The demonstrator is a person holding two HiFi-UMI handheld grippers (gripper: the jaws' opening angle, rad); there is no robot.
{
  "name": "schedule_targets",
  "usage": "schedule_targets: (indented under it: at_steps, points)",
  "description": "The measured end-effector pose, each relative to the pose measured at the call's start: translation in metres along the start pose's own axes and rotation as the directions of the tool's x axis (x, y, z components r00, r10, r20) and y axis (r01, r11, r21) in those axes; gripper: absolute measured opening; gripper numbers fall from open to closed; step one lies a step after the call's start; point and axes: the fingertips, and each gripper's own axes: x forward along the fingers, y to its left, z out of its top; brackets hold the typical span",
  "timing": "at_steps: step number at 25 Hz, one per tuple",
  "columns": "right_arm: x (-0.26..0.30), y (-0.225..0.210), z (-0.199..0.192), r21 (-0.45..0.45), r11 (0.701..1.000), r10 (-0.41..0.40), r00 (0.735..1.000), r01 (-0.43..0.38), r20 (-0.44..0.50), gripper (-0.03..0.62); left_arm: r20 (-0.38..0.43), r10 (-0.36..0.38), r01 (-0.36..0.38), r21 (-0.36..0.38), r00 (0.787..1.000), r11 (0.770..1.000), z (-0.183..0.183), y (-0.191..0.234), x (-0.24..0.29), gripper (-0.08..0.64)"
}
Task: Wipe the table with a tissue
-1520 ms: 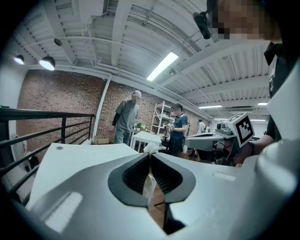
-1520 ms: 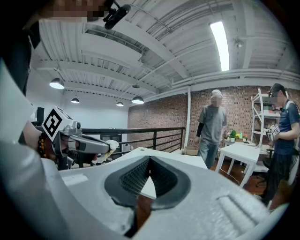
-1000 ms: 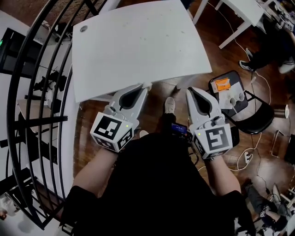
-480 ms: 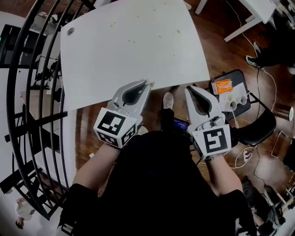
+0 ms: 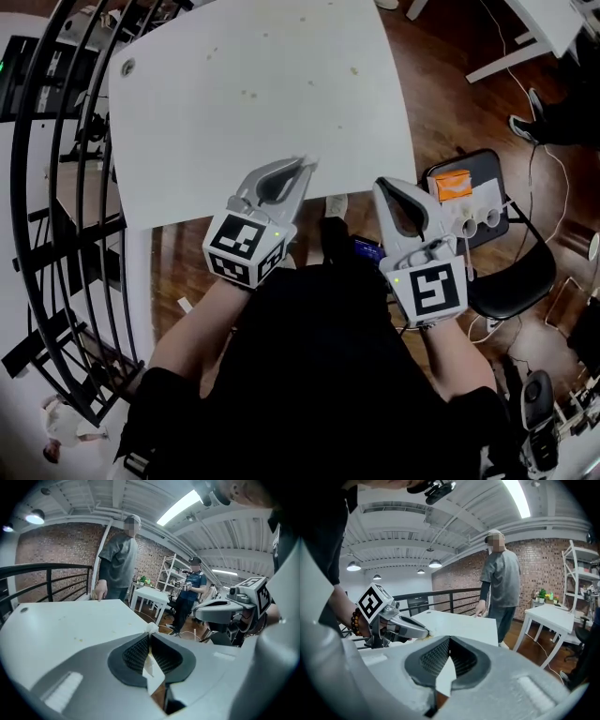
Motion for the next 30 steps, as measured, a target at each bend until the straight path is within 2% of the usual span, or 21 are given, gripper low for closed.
schedule_targets:
  at_steps: [6, 16, 30]
  points:
    - [0.014, -0.028, -0.002, 0.010, 0.999, 0.036, 0.999, -0.036, -0.018, -0.008, -0.049, 0.024, -0.025, -0.011, 0.999, 1.000, 0.000, 0.007, 0.035, 0.032]
    - [0.026, -0.042, -0.009, 0.019, 0.997, 0.074, 0.997, -0.073, -0.030, -0.008, -0.103, 0.050, -0.052, -0.017, 0.993, 0.998, -0.013, 0.014, 0.058, 0.032]
    - [0.036, -0.058, -0.026, 0.032, 0.999, 0.030, 0.998, -0.028, -0.055, -0.008, -0.163, -0.008, 0.006, -0.010, 0.987, 1.000, -0.035, 0.017, 0.100, 0.032]
